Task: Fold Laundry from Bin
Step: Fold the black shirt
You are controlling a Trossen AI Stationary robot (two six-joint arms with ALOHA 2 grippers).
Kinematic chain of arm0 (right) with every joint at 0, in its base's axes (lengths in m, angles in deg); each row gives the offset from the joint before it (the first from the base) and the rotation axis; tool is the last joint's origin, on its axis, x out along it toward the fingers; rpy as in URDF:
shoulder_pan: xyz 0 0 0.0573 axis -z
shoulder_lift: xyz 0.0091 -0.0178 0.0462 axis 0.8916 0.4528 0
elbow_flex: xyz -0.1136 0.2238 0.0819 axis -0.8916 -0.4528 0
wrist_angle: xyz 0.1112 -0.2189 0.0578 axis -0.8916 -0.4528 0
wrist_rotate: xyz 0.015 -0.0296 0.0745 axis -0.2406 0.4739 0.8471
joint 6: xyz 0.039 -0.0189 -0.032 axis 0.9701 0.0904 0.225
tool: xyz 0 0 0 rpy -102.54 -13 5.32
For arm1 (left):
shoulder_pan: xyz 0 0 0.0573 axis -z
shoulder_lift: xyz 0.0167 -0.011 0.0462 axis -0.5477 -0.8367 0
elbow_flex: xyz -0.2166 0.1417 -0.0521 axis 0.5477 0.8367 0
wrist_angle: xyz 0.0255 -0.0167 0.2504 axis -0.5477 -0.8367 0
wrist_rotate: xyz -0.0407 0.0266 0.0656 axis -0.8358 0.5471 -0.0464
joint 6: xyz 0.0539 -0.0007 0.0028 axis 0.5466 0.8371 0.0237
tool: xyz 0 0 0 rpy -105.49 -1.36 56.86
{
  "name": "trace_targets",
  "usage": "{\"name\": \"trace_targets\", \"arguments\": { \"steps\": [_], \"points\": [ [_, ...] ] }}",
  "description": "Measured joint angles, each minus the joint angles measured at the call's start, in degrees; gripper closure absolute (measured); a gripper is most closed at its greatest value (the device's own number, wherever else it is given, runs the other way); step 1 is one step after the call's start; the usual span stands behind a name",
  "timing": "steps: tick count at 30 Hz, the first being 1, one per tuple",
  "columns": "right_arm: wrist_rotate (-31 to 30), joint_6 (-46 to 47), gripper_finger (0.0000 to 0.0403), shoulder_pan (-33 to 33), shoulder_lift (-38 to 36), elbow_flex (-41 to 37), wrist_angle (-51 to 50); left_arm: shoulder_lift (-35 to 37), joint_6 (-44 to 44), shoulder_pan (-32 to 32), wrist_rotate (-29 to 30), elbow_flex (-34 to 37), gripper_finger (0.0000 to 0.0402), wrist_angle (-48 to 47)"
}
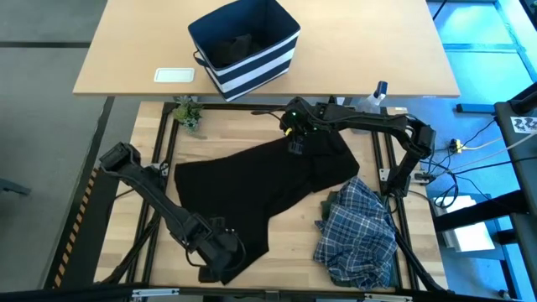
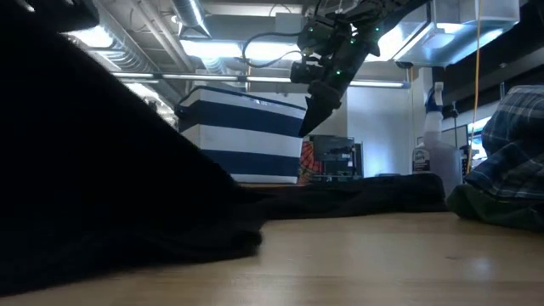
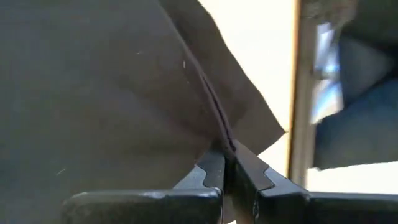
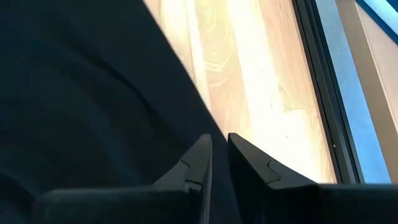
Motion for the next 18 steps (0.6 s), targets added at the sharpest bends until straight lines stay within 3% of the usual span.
{"name": "trace_targets", "arguments": {
  "steps": [5,10,18],
  "points": [
    [0.00,-0.28,0.0349,0.00,0.00,0.00,-0.23,0.00,1.16,0.08,-5.72,5.32,0.0397,15.00],
    [0.00,-0.26,0.0349,0.00,0.00,0.00,-0.23,0.00,-1.11,0.04,-6.71,8.60,0.0384,18.96],
    [0.00,-0.24,0.0349,-0.02,0.00,0.00,-0.29,0.00,-0.30,-0.40,-6.74,9.09,0.0279,20.09]
  ]
}}
